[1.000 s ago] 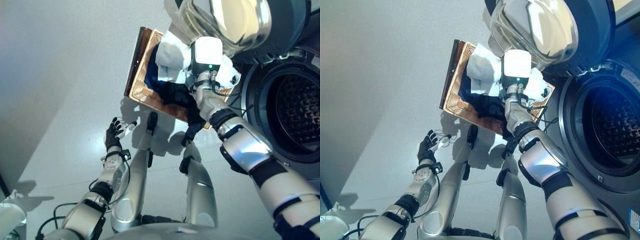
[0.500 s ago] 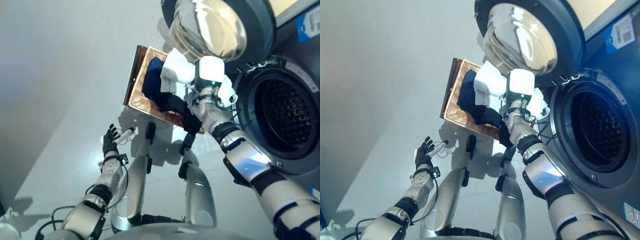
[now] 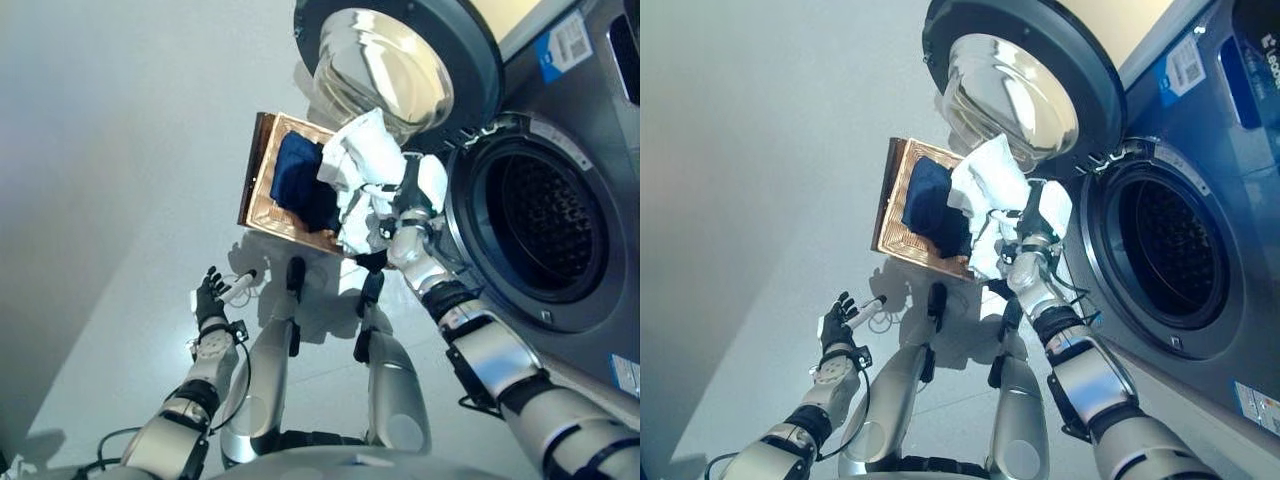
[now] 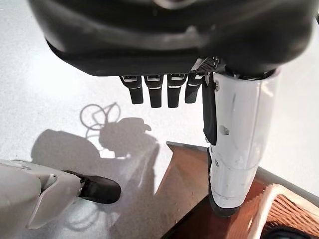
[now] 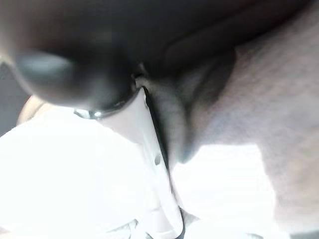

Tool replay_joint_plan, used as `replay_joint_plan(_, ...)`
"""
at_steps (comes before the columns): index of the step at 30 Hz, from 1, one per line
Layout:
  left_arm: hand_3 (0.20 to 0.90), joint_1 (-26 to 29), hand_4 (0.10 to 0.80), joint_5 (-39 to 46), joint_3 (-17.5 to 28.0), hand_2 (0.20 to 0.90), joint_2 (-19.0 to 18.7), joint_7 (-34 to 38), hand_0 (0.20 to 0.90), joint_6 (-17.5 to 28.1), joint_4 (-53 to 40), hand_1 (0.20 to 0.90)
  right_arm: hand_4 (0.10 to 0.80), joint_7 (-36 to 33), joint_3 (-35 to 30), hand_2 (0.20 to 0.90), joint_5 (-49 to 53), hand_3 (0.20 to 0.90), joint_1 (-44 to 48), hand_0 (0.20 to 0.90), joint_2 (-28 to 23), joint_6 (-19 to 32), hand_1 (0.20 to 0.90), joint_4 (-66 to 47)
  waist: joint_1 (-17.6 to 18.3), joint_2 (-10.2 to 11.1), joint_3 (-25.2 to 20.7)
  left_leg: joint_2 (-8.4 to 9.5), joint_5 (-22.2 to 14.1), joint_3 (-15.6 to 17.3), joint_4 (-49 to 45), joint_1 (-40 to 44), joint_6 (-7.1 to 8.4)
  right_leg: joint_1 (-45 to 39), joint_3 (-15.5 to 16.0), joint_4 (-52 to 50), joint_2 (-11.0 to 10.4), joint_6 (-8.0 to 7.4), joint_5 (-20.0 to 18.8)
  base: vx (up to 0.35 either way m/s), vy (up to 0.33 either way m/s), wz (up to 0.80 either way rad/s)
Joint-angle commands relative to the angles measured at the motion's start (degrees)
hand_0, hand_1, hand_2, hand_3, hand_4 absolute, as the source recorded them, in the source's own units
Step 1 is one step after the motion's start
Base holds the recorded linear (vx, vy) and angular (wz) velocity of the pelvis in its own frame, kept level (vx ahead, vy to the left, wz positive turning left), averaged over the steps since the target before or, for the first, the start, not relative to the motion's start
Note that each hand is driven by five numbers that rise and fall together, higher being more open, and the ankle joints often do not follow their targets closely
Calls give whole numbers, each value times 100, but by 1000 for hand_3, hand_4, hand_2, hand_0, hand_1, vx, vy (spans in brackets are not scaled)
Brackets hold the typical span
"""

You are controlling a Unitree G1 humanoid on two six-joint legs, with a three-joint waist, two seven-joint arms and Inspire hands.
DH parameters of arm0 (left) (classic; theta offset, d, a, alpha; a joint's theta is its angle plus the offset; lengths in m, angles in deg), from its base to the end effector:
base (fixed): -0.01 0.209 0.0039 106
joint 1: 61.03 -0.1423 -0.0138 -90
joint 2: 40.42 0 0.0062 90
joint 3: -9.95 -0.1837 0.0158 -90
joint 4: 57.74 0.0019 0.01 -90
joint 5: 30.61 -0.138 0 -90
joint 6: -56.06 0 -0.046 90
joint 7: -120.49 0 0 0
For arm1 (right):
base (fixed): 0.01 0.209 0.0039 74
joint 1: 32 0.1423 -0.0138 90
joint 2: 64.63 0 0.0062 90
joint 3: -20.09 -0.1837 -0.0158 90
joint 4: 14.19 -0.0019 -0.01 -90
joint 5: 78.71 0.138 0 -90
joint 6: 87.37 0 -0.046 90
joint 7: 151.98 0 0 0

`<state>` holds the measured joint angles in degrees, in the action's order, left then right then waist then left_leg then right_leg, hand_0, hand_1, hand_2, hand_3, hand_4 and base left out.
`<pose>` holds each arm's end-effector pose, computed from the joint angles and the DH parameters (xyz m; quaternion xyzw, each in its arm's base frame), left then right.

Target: Pick up the clothes and place them into the washing machine

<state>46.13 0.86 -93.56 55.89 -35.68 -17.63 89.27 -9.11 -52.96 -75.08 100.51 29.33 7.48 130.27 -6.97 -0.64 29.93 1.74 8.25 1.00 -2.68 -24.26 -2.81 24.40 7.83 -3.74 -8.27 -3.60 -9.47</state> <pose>0.2157 0.1712 -0.0509 -0.0479 0.2342 0.2311 0.9431 0.3225 -0.1390 0.0615 -0.2030 0.0123 -0.2026 0.9579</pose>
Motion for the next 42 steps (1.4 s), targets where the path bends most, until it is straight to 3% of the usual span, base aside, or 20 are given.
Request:
replay_joint_plan(1, 900, -415, 800, -171, 96, 900, 12, 115, 900, 69, -39, 900, 300, 189, -297, 200, 1208, 200, -266, 200, -165, 861, 200, -677, 10, -192, -477, 98, -482, 105, -185, 55, 432, -174, -103, -596, -384, -398, 521, 12, -8, -9)
replay_joint_plan(18, 900, -594, 800, -17, -35, 900, 143, -208, 900, 58, -151, 900, 300, 1098, -1512, 200, 4339, 200, -1080, 200, -142, 1787, 200, -696, 176, -600, -574, 113, -478, 259, -99, 71, 475, -47, -266, -620, -356, -383, 585, 3, -4, -4)
replay_joint_plan(35, 900, -685, 800, 496, -59, 900, 220, -496, 900, 85, -44, 900, 300, 1124, -2560, 200, 5582, 200, -696, 200, -929, 1932, 200, 279, 261, -937, -604, 157, -482, 404, -33, 93, 508, 64, -454, -660, -345, -379, 633, -5, -10, -5)
replay_joint_plan(42, 900, -726, 800, 676, -18, 900, 145, -596, 900, 141, -256, 900, 300, 1010, -2929, 200, 5590, 200, -435, 200, -1598, 1848, 200, 735, 302, -1112, -603, 178, -454, 478, 39, 88, 533, 156, -535, -675, -343, -374, 642, 3, -16, -6)
